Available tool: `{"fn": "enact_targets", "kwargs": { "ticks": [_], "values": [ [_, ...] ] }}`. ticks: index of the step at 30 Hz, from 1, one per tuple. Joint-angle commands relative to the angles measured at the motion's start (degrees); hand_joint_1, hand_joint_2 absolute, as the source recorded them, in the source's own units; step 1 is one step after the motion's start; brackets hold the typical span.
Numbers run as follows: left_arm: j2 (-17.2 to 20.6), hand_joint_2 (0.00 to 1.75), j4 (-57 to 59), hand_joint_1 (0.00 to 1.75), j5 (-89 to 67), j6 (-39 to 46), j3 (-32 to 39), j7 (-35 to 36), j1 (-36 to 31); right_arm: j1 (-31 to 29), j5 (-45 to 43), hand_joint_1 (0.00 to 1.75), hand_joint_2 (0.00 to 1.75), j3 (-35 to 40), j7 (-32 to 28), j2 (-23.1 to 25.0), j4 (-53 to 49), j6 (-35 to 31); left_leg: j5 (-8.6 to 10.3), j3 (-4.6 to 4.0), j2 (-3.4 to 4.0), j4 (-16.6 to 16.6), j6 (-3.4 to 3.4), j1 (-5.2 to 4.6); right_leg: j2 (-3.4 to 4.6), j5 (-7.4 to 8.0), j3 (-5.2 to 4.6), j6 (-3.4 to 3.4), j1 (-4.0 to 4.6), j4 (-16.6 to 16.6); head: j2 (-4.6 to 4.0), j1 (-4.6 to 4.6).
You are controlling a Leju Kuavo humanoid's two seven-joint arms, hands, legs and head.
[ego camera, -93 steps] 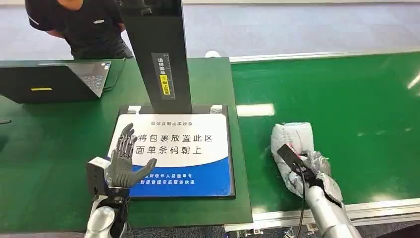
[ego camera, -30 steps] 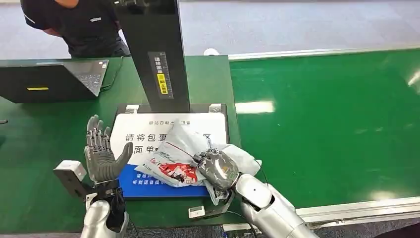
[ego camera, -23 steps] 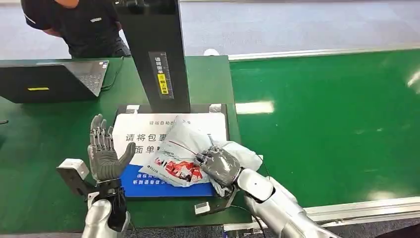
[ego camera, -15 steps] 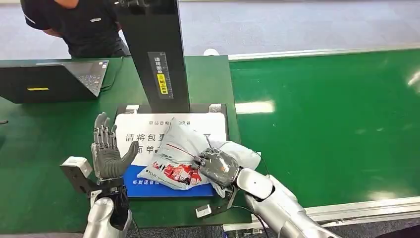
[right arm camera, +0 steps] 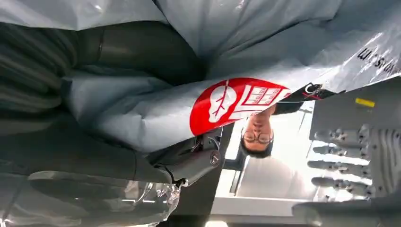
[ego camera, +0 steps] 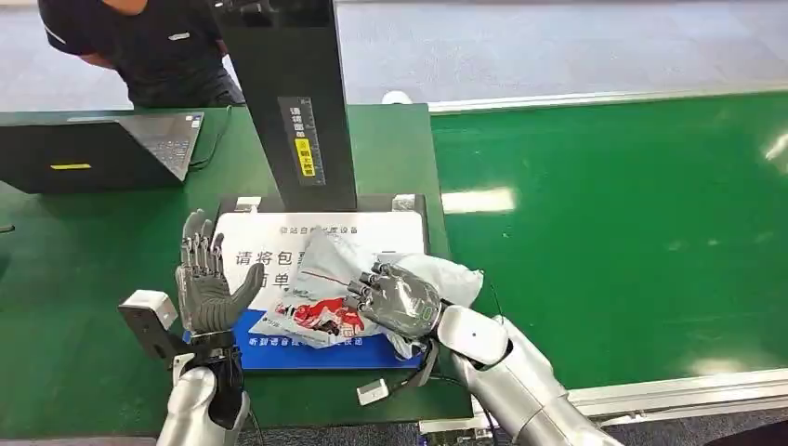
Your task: Moved the parcel from conveyor to table for the left to box.
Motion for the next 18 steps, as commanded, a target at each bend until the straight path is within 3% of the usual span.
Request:
{"fn": "enact_targets", "kwargs": {
  "ticks": [1,5,6,7,8,9,15,18],
  "values": [
    [1.72,1.75,3.75,0.0,0.12,-0.11,-0.56,0.35,-2.13,-0.59,-0.05,1.73,1.75,-1.46,-0.21,0.69,-0.97,0.15,0.01,0.09,-0.05,-0.05,-0.04,-0.03,-0.06,-0.01,0.03,-0.12,-0.01,0.03,0.0,0.0],
    [1.72,1.75,3.75,0.0,0.12,-0.11,-0.56,0.35,-2.13,-0.59,-0.05,1.73,1.75,-1.46,-0.21,0.69,-0.97,0.15,0.01,0.04,-0.04,-0.05,-0.03,-0.02,-0.05,0.0,-0.01,-0.09,-0.01,0.01,0.0,0.0],
    [1.72,1.75,3.75,0.0,0.12,-0.11,-0.56,0.35,-2.13,-0.59,-0.05,1.29,1.75,-1.46,-0.21,0.69,-0.97,0.15,0.02,0.09,-0.05,-0.08,-0.04,-0.04,-0.06,-0.01,0.02,-0.13,-0.02,0.02,0.0,0.0],
    [1.54,1.75,3.57,0.0,0.14,-0.11,-0.37,0.35,-2.0,0.67,-0.49,0.14,1.75,-3.63,-2.1,0.89,-4.36,0.15,0.02,0.05,-0.06,-0.06,-0.03,-0.03,-0.07,-0.01,0.0,-0.11,-0.01,0.02,0.0,0.0],
    [1.4,1.75,3.46,0.0,0.15,-0.13,-0.23,0.38,-1.93,1.49,-0.61,0.0,1.75,-5.57,-3.95,1.43,-6.41,0.15,0.02,-0.01,-0.06,-0.04,-0.02,-0.01,-0.07,0.0,-0.03,-0.08,0.0,0.01,0.0,0.0],
    [1.3,1.75,3.59,0.0,0.18,-0.25,-0.2,0.52,-1.97,2.02,-0.32,0.0,0.0,-7.88,-5.59,2.37,-6.68,0.15,0.01,0.03,-0.08,-0.04,-0.03,-0.02,-0.08,-0.02,-0.02,-0.11,0.0,0.03,0.0,0.0],
    [1.7,1.75,5.59,0.0,0.09,-0.56,-0.83,0.64,-2.77,2.98,-3.47,0.0,0.0,-8.18,-7.46,3.12,-11.74,0.15,0.02,0.05,-0.12,-0.06,-0.04,-0.03,-0.12,-0.03,0.0,-0.12,-0.01,0.02,0.0,0.02],
    [1.96,1.75,6.48,0.0,-0.02,-0.79,-1.29,0.43,-3.04,3.22,-1.02,0.0,0.0,-7.97,-7.46,2.64,-14.61,0.15,0.01,0.07,-0.06,-0.06,-0.03,-0.05,-0.07,-0.02,0.0,-0.12,-0.02,0.04,0.0,0.0]
  ]
}}
